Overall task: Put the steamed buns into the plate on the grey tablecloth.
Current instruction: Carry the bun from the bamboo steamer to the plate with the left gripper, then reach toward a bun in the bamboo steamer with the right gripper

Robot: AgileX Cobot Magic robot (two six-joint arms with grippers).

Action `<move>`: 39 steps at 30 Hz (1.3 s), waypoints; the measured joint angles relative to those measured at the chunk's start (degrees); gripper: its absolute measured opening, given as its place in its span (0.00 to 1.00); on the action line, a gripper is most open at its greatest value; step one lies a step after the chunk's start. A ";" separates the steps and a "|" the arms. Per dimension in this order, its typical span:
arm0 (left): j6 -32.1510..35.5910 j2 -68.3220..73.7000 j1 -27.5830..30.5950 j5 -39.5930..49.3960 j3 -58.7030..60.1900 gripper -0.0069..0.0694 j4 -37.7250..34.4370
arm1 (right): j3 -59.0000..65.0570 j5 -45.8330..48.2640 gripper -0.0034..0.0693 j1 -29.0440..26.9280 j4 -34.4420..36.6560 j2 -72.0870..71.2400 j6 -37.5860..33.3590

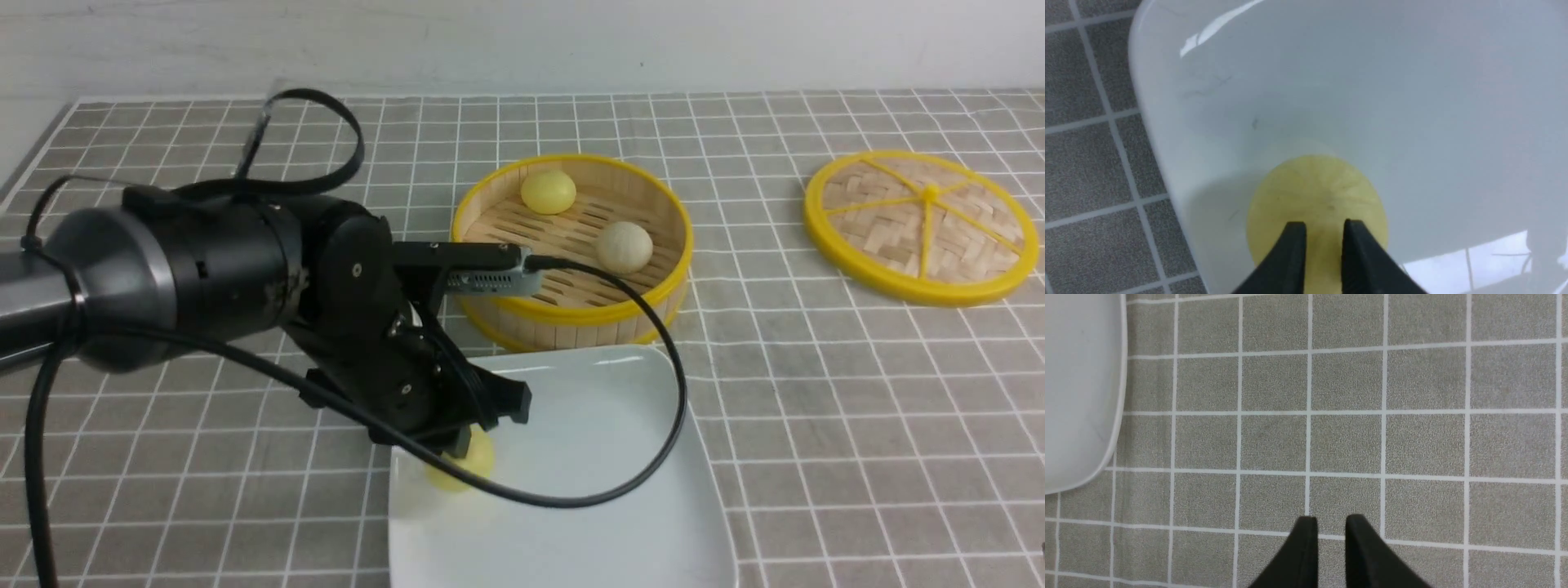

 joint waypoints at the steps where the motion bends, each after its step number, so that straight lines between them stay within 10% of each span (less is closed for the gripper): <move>1: -0.06 0.06 0.00 0.00 0.00 0.31 0.00 | 0.00 0.00 0.22 0.00 0.05 0.00 0.00; 8: -1.08 -0.51 0.00 -0.70 -0.21 0.74 -0.59 | 0.00 0.17 0.27 0.00 1.19 0.00 -0.29; 12: -1.28 -3.62 0.00 0.74 -2.41 0.77 0.65 | -0.29 2.26 0.28 0.00 3.34 0.00 -3.79; 21: -1.95 -9.10 9.75 14.92 -9.86 0.13 8.21 | -11.77 11.41 0.09 0.00 12.34 8.55 -13.17; 31: 12.34 -9.04 27.06 22.66 -9.99 0.11 -0.25 | -28.34 12.68 0.05 7.49 11.54 27.80 -13.11; 39: 17.03 -9.04 28.27 22.66 -9.99 0.11 -5.06 | -52.58 10.07 0.14 17.01 2.86 50.05 -5.10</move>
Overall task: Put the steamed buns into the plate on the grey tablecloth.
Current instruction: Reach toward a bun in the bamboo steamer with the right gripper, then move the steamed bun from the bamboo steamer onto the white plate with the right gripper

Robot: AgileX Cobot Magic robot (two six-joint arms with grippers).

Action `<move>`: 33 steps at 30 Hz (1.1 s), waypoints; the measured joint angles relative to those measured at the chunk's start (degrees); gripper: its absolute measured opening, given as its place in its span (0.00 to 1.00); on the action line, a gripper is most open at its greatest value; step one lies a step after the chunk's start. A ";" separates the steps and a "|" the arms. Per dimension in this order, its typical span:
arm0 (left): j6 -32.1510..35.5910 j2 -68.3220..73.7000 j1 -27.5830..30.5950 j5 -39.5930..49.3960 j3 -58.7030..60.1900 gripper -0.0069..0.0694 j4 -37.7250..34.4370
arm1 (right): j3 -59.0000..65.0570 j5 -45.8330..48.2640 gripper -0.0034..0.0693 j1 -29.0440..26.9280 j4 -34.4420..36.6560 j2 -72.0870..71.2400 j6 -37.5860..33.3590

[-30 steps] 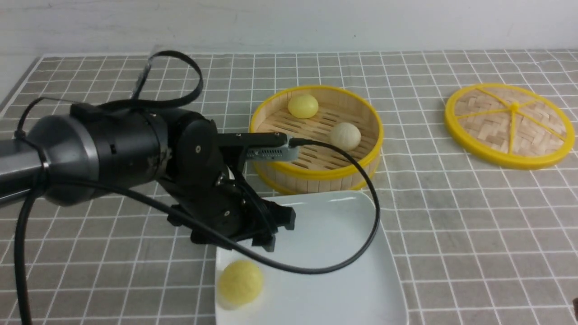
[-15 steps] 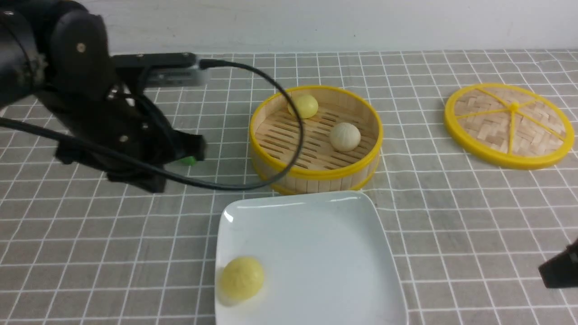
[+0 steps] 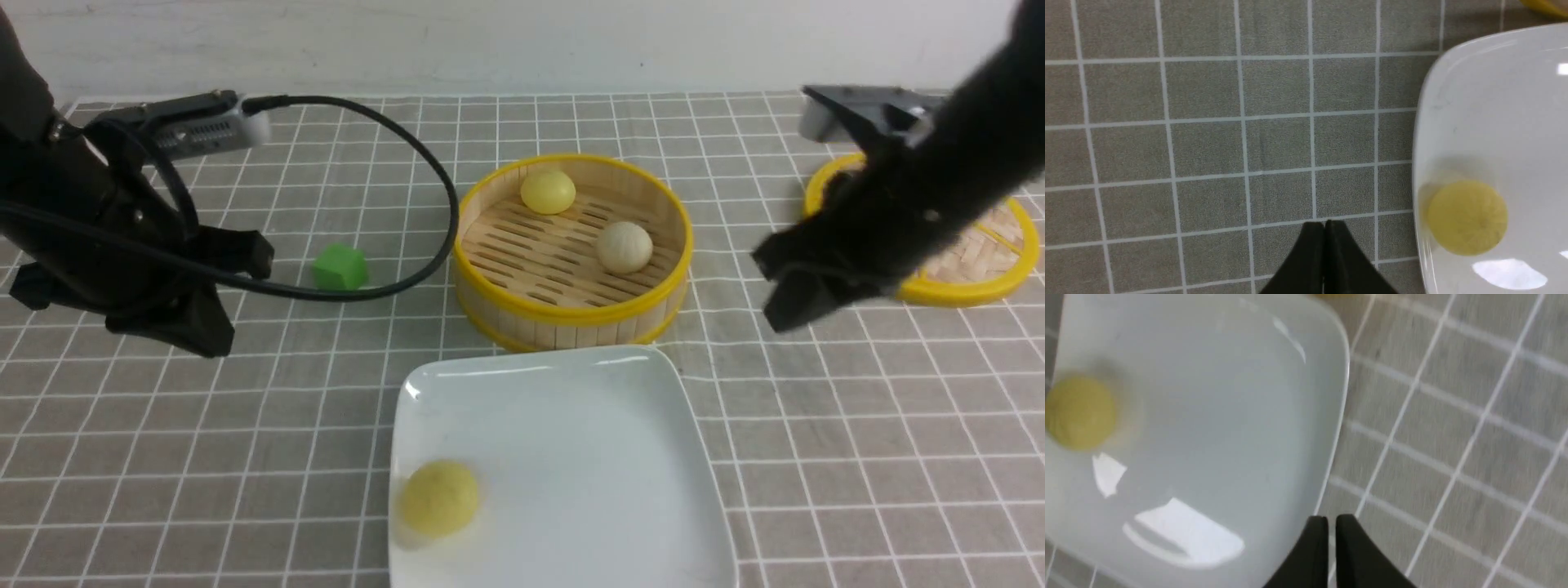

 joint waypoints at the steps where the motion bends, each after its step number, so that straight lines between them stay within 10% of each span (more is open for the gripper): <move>1: 0.00 0.00 0.00 0.00 0.00 0.11 0.00 | -3.52 -0.33 0.17 0.72 -1.05 2.93 0.39; 11: 0.02 0.00 0.00 -3.81 0.00 0.11 -3.32 | -31.42 -3.70 0.55 3.34 -6.09 26.40 1.01; 17: 0.02 0.00 0.00 -4.29 0.00 0.11 -3.50 | -38.74 -4.27 0.60 3.34 -9.00 34.50 1.01; 22: 0.02 0.00 0.00 -4.35 0.00 0.12 -3.50 | -39.28 -4.79 0.46 3.34 -9.96 36.64 1.20; 27: 0.02 0.00 0.00 -4.35 0.00 0.12 -3.54 | -39.62 -4.40 0.10 3.28 -10.40 35.83 1.21; 33: 0.02 0.00 0.00 -4.35 0.00 0.12 -3.54 | -40.95 5.05 0.08 3.28 -10.60 29.44 1.21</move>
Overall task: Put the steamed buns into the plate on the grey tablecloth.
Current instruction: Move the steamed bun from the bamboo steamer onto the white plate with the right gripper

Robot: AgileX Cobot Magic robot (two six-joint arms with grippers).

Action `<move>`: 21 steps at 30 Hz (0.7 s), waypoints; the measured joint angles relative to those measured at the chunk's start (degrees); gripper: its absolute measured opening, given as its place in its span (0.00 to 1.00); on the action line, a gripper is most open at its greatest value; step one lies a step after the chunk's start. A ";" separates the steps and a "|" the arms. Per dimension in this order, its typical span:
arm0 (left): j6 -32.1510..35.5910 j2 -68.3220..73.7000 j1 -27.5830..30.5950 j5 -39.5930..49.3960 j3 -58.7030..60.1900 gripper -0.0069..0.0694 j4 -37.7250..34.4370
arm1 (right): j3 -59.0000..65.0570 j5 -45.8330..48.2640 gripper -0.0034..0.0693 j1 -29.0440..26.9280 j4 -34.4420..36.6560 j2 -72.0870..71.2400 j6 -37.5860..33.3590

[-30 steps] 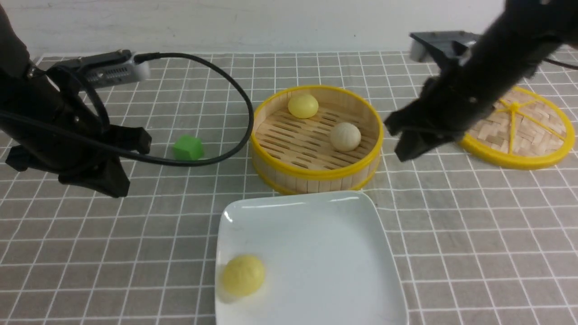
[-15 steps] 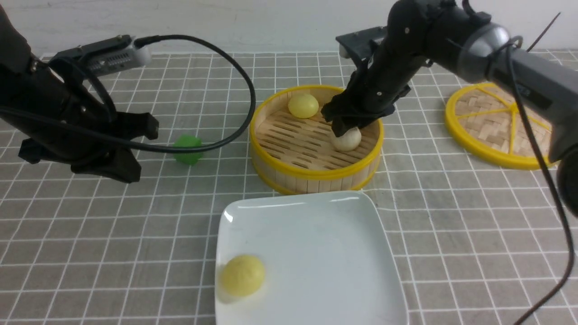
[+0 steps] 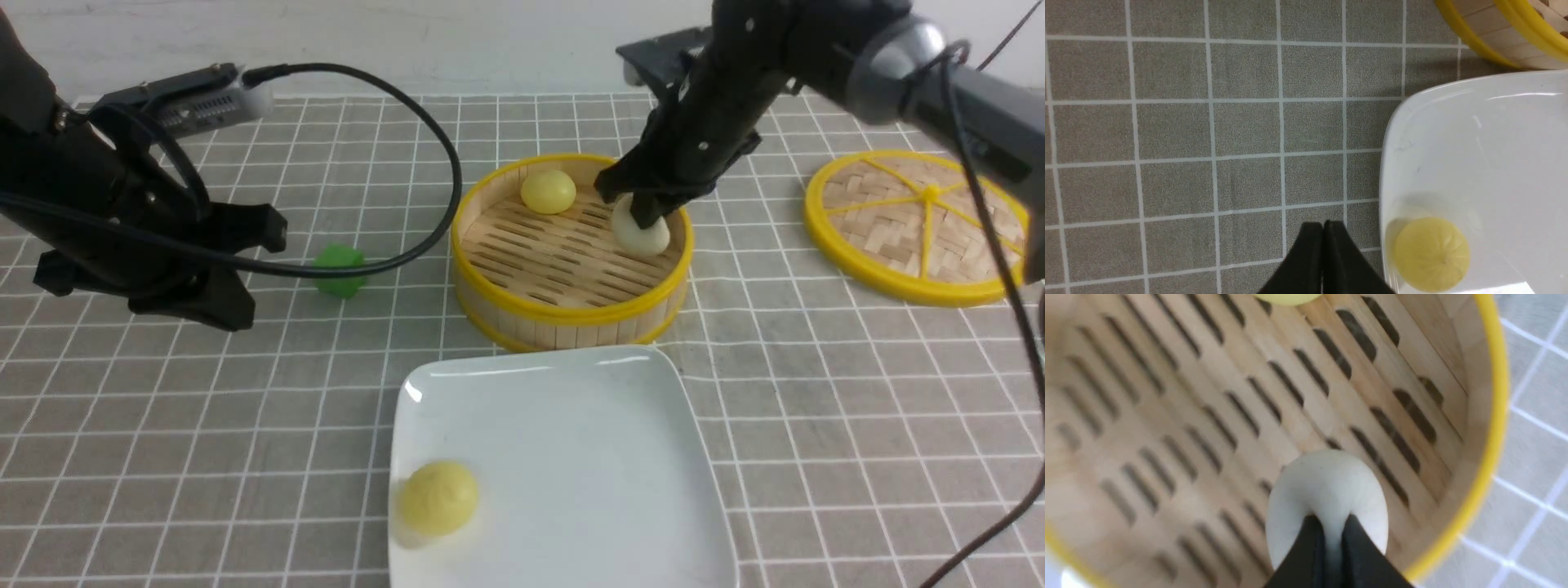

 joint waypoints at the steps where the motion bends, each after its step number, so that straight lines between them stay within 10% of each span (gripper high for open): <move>1: 0.00 0.00 0.00 0.00 0.00 0.12 0.00 | -0.28 1.23 0.08 0.00 0.00 -1.37 0.00; 9: 0.00 0.00 0.00 0.00 0.00 0.12 -0.05 | 1.61 4.34 0.08 0.21 4.34 -16.96 3.23; 21: -0.25 0.00 0.00 0.00 0.00 0.13 -0.05 | 39.96 1.35 0.09 14.79 7.34 -30.55 4.72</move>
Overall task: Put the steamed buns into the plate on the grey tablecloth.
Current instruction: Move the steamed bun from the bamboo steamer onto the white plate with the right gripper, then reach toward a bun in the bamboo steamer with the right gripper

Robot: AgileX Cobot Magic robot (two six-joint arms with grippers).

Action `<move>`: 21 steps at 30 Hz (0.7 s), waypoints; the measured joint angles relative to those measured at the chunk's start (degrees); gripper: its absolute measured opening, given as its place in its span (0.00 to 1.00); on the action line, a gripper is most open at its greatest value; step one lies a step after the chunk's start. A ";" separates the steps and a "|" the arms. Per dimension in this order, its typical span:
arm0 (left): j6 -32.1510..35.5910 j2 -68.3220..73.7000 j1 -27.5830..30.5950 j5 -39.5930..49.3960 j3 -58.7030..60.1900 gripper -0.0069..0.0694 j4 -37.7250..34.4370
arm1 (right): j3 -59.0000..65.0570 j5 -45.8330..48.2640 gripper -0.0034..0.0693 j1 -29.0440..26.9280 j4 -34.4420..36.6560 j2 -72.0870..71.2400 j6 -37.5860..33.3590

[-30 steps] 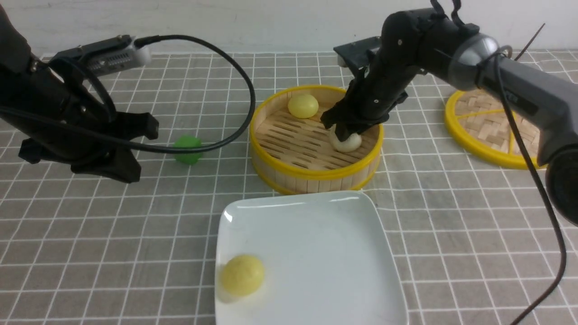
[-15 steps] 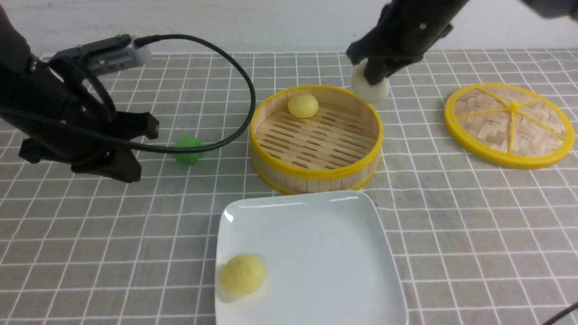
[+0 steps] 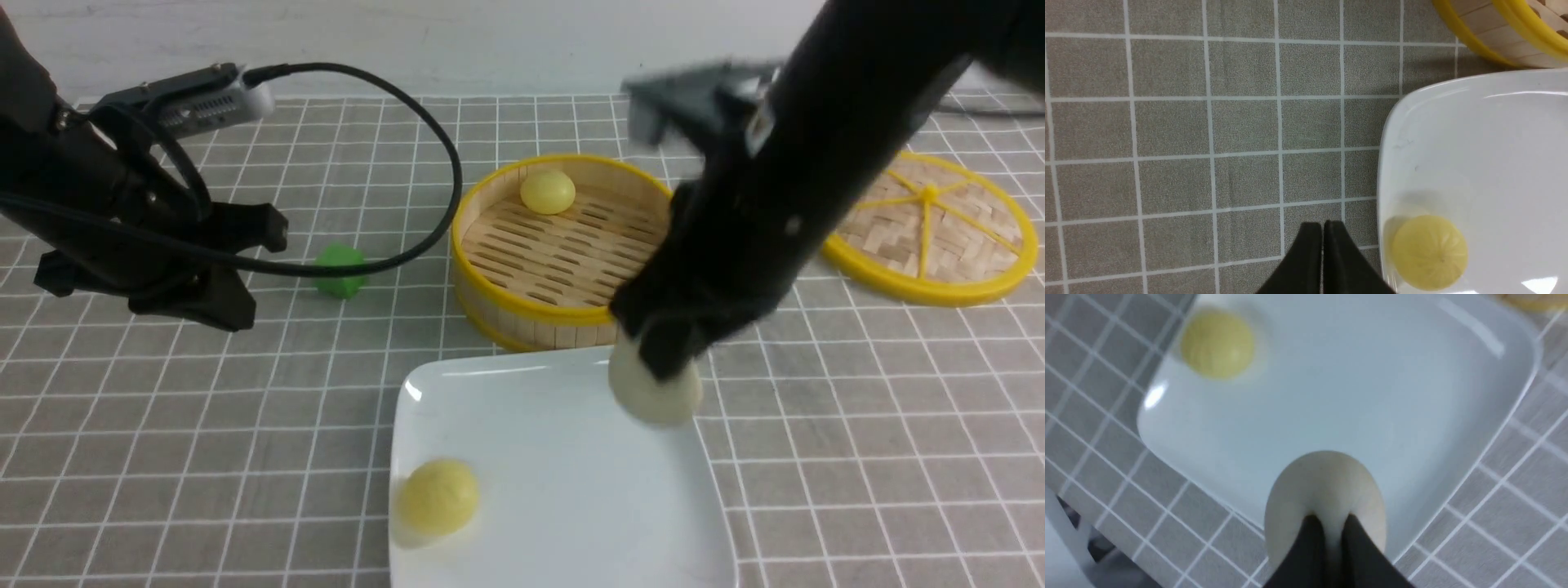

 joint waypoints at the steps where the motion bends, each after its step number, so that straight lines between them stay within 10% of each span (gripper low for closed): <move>1: 0.00 0.00 0.00 0.06 0.00 0.13 0.00 | 3.21 -2.22 0.10 0.83 0.00 0.67 0.00; 11: 0.00 0.00 0.00 0.23 0.00 0.14 -0.35 | 11.05 -15.37 0.45 2.26 -0.84 8.56 0.04; 21: 0.00 0.00 0.00 1.17 0.00 0.15 -0.37 | 2.89 -6.24 0.80 -0.38 -0.93 9.94 0.96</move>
